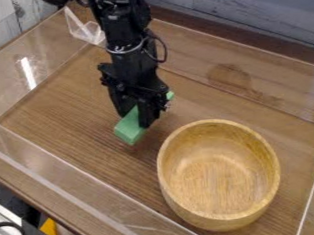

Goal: Remove the green block from inside the brown bowl and put it on the table

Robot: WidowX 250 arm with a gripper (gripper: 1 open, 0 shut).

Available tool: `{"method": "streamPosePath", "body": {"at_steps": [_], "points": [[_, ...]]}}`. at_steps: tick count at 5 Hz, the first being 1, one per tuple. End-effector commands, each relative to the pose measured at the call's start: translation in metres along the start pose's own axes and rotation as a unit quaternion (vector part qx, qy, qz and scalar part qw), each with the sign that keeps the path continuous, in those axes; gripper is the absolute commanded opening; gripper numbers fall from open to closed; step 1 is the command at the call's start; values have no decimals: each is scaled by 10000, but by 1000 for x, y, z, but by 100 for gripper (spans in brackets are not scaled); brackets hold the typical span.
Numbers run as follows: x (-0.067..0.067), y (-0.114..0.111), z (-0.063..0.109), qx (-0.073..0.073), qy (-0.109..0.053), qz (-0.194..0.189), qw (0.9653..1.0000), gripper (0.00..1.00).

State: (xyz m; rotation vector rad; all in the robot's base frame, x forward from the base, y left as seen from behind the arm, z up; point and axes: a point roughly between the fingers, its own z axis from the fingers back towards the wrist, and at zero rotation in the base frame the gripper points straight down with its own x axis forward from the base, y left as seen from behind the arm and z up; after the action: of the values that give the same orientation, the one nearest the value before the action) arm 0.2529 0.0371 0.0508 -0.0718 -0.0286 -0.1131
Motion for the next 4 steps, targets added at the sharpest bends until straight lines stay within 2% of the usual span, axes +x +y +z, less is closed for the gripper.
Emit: {"method": "streamPosePath", "body": {"at_steps": [1,3,4], "points": [[10,10,9,79,-158,-195,9997,0],[9,0,8,92,-101,-253,9996,0],[4,7,4,100,-79,-247,9996,0]]}}
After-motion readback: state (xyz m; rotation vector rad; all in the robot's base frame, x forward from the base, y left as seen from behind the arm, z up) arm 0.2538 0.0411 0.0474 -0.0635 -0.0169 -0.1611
